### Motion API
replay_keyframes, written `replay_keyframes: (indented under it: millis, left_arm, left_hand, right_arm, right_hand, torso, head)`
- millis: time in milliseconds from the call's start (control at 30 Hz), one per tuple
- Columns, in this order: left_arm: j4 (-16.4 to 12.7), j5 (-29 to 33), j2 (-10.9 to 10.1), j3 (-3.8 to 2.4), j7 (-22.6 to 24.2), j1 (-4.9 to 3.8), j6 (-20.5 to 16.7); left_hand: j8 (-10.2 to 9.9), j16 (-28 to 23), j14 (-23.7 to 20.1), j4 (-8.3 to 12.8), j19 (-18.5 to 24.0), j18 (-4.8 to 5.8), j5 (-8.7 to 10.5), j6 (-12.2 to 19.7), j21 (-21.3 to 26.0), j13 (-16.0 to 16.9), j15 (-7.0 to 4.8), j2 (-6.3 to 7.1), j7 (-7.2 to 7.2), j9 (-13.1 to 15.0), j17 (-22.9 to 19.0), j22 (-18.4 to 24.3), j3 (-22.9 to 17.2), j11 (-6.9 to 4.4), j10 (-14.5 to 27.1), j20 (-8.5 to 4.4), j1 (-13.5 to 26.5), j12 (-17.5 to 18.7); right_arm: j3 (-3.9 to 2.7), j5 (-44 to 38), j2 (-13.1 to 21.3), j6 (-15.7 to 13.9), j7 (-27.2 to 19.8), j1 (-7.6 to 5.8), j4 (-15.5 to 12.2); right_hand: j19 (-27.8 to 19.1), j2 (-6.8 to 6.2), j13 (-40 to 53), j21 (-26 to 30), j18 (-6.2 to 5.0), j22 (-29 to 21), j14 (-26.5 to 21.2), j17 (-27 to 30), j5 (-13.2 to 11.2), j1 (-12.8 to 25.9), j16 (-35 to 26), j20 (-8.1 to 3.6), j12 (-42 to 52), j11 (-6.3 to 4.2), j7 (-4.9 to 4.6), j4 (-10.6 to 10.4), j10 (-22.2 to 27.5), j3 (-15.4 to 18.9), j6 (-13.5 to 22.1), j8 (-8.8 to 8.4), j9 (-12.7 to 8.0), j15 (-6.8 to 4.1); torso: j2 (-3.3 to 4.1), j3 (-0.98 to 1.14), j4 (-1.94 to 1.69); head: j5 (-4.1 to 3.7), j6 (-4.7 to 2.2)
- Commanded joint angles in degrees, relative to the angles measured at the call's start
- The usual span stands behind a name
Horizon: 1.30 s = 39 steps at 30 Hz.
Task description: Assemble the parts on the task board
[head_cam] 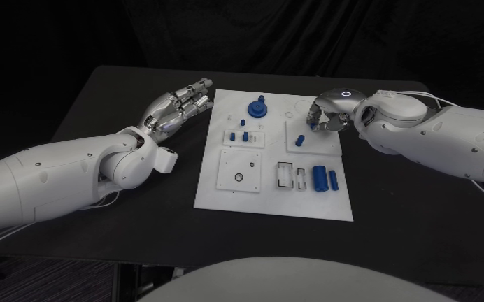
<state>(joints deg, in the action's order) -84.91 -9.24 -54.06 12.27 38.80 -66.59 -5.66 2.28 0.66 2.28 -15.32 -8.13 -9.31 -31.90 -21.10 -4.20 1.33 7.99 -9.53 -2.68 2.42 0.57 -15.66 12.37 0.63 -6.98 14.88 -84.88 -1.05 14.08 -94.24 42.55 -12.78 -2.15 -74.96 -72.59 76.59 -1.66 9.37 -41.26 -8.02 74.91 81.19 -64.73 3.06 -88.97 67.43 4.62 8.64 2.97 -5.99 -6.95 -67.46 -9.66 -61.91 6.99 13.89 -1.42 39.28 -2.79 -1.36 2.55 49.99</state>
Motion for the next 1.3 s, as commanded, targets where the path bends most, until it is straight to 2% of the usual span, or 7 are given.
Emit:
replay_keyframes:
  millis: [33,267,533,933,1200,1300]
  left_arm:
    - [-0.02,0.02,0.06,-0.04,6.14,0.15,0.86]
    - [-0.05,0.02,-0.10,-0.04,6.02,0.17,0.78]
    - [-0.07,0.02,-0.35,-0.04,5.83,0.19,0.60]
    - [-0.06,0.02,-0.37,-0.04,5.65,0.19,0.50]
    - [-0.06,0.02,-0.38,-0.04,5.56,0.19,0.56]
    - [-0.07,0.02,-0.41,-0.04,5.56,0.19,0.54]
  left_hand:
    - [0.29,0.26,-0.03,0.12,-0.51,-1.07,-0.29,-0.40,-0.39,0.06,0.33,-0.02,-0.05,0.07,0.09,-0.06,-0.22,0.02,-0.41,0.00,-0.41,-0.29]
    - [0.29,0.28,0.03,0.20,-0.65,-1.07,-0.41,-0.41,-0.47,0.09,0.41,-0.06,-0.11,0.07,0.10,-0.14,-0.29,0.10,-0.58,0.09,-0.51,-0.31]
    - [0.28,0.29,0.06,0.25,-0.69,-1.07,-0.45,-0.38,-0.49,0.10,0.44,-0.07,-0.14,0.06,0.10,-0.15,-0.32,0.14,-0.62,0.13,-0.58,-0.32]
    - [0.26,0.31,0.10,0.63,-0.85,-1.06,-0.56,-0.33,-0.58,0.11,0.56,0.01,-0.30,0.06,0.10,-0.15,-0.48,0.31,-0.74,0.29,-0.97,-0.32]
    - [0.33,0.31,0.11,0.75,-0.90,-1.06,-0.54,-0.68,-0.61,0.12,0.61,-0.01,-0.70,0.10,0.10,-0.10,-0.54,0.59,-0.80,0.36,-1.07,-0.31]
    - [0.33,0.31,0.11,0.75,-0.90,-1.06,-0.54,-0.68,-0.61,0.12,0.61,-0.01,-0.70,0.10,0.10,-0.10,-0.54,0.59,-0.80,0.36,-1.07,-0.31]
  right_arm:
    - [0.06,0.07,-0.03,-0.32,-0.40,0.31,0.09]
    - [0.05,0.07,0.35,-1.69,-0.54,0.30,-0.26]
    - [0.02,0.07,1.11,-4.69,-0.72,0.09,-1.23]
    - [-0.02,0.07,2.60,-6.25,0.02,-1.94,-3.42]
    - [-0.02,0.07,4.13,-7.47,0.56,-3.31,-6.26]
    - [-0.02,0.07,4.75,-7.77,0.66,-3.68,-7.64]
  right_hand:
    - [0.26,0.38,-0.10,-0.16,0.77,5.50,0.32,0.08,-0.30,0.09,0.11,-0.05,-0.06,-0.10,0.06,0.13,-0.76,-0.61,-0.62,0.27,0.24,-0.04]
    - [0.19,0.17,-0.27,-0.32,0.75,5.50,0.27,0.23,-0.31,0.17,-0.03,-0.10,-0.23,-0.28,0.20,0.61,-1.64,-1.01,-1.69,0.60,0.43,-0.12]
    - [0.23,0.08,-0.38,-0.75,0.81,5.55,0.31,0.23,-0.30,0.22,-0.01,-0.09,-0.31,-0.37,0.18,0.97,-2.44,-1.33,-2.46,0.79,0.55,-0.08]
    - [0.17,0.01,-0.44,-0.62,0.78,5.52,0.27,0.37,-0.31,0.26,-0.14,-0.10,-0.39,-0.37,0.17,1.07,-2.63,-1.42,-2.67,0.83,0.58,-0.08]
    - [0.24,-0.04,-0.52,-0.98,0.83,5.57,0.35,0.24,-0.30,0.39,-0.01,-0.08,-0.46,-0.32,0.08,1.16,-3.02,-1.57,-2.97,0.86,0.60,-0.03]
    - [0.27,-0.07,-0.54,-1.10,0.85,5.59,0.37,0.23,-0.30,0.40,0.01,-0.07,-0.49,-0.33,0.07,1.21,-3.13,-1.62,-3.05,0.86,0.61,-0.02]
  torso:
    - [0.00,-0.01,0.01]
    - [-0.01,-0.03,0.03]
    - [-0.02,-0.01,0.04]
    - [-0.06,-0.05,0.13]
    - [-0.03,-0.09,-0.02]
    - [-0.11,-0.08,0.04]
  head:
    - [0.02,0.01]
    - [0.24,0.01]
    - [0.28,0.01]
    - [0.49,0.01]
    - [0.42,0.01]
    - [0.53,0.01]
